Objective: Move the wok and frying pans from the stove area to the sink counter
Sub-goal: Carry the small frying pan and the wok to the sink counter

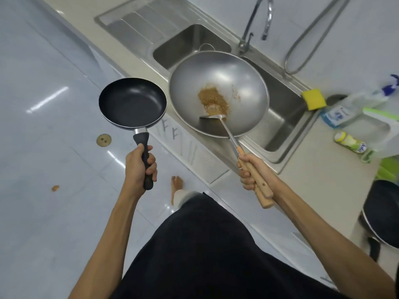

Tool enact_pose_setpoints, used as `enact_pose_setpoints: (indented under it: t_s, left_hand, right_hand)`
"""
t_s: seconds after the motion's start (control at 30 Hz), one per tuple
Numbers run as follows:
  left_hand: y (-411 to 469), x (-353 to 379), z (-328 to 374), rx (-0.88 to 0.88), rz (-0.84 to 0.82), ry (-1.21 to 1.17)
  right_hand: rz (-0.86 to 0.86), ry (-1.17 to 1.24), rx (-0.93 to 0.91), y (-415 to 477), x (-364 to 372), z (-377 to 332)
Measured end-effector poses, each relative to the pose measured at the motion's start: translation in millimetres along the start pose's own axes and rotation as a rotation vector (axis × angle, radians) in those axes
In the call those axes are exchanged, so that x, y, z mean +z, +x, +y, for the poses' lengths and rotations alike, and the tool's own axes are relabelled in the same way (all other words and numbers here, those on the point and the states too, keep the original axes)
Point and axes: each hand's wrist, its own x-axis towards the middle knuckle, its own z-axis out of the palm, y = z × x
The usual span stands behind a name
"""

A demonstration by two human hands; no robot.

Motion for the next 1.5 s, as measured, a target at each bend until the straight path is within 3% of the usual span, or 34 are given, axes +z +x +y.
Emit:
enact_pose_setpoints:
  t_s: [0.2,0.6,1.1,1.5]
  left_hand:
    - [45,-21,29,-0.028,-0.035,0.011]
    - [240,-112,210,-0.075,-0.032,-0.023]
    - [461,-254,414,-0.110,-0.317,0.220]
    - [621,-214,509,-0.174,-0.500,0.300]
  right_hand:
    - [0.010,0.065,0.011,36,25,-27]
    - [0.055,0.173,0.034,180,215,-199]
    - [0.214,0.458,-0.113,292,449,-266]
    - [0.338,0.616,-0.179,380,514,-336]
